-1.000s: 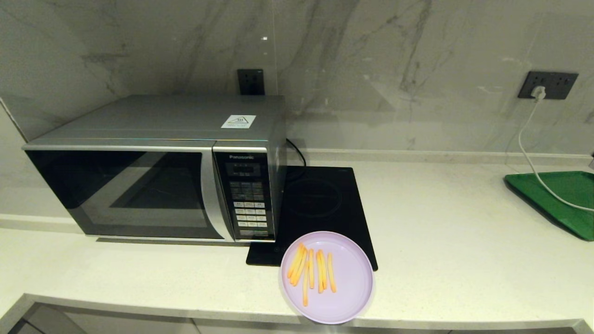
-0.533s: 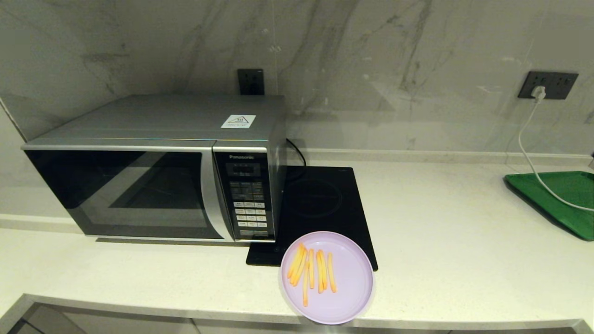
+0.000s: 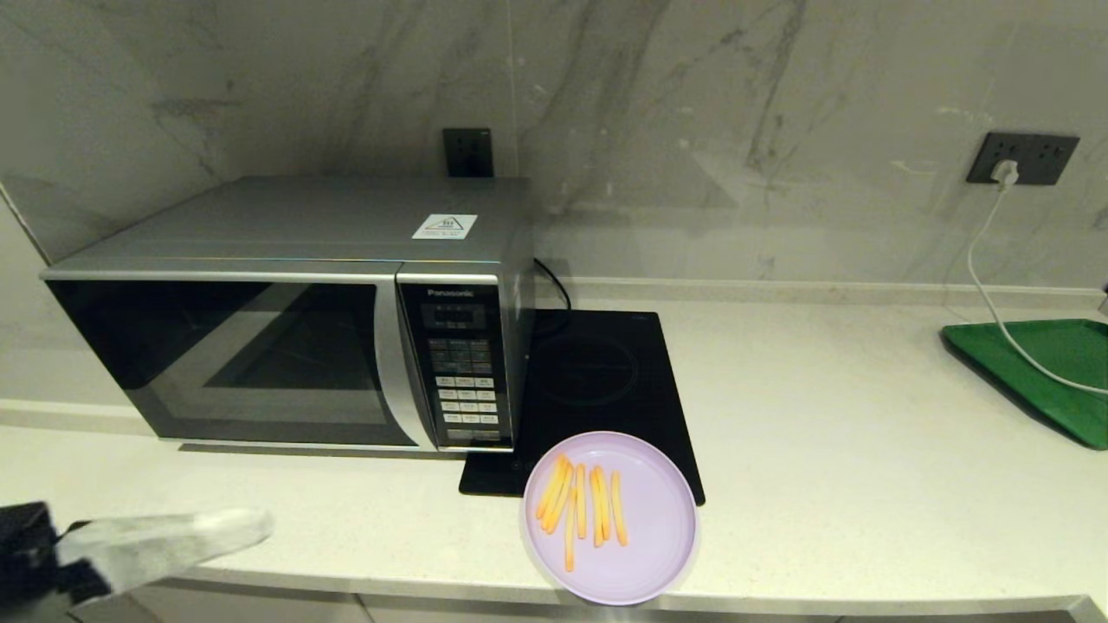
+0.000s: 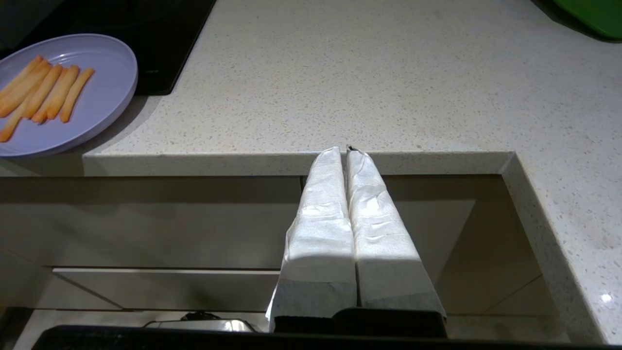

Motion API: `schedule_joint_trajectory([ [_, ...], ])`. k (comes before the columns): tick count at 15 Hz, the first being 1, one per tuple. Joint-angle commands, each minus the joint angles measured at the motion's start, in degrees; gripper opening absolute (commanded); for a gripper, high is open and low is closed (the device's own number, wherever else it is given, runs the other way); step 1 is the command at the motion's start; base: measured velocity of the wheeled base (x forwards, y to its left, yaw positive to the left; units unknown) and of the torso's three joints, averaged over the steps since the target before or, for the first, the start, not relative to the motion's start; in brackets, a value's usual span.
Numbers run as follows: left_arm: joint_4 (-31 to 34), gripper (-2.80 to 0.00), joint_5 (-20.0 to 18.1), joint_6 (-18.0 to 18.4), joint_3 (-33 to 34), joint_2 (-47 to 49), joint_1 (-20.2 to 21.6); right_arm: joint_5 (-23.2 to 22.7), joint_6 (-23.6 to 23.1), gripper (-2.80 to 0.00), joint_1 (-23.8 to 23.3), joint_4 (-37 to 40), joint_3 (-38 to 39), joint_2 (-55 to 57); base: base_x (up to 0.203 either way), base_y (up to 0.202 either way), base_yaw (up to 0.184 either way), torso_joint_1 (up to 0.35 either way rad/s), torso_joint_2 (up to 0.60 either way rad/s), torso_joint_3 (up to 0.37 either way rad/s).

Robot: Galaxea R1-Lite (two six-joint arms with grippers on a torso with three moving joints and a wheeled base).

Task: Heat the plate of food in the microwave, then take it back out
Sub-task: Open the microwave oven

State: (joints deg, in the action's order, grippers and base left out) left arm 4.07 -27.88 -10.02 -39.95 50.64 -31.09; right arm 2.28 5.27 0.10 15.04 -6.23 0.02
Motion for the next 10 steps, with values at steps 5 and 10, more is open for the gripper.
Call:
schedule_joint_trajectory([
  [5, -14.1, 0.0, -27.6, 17.0, 2.7, 20.5, 18.2, 0.0, 0.0, -2.8, 0.0, 0.1, 0.0, 0.0, 0.0, 0.0, 0.0, 0.0, 0.0, 0.0],
  [10, -17.2, 0.0, -47.9, 22.5, 1.9, 27.6, 31.8, 0.0, 0.0, -2.8, 0.0, 0.1, 0.0, 0.0, 0.0, 0.0, 0.0, 0.0, 0.0, 0.008],
])
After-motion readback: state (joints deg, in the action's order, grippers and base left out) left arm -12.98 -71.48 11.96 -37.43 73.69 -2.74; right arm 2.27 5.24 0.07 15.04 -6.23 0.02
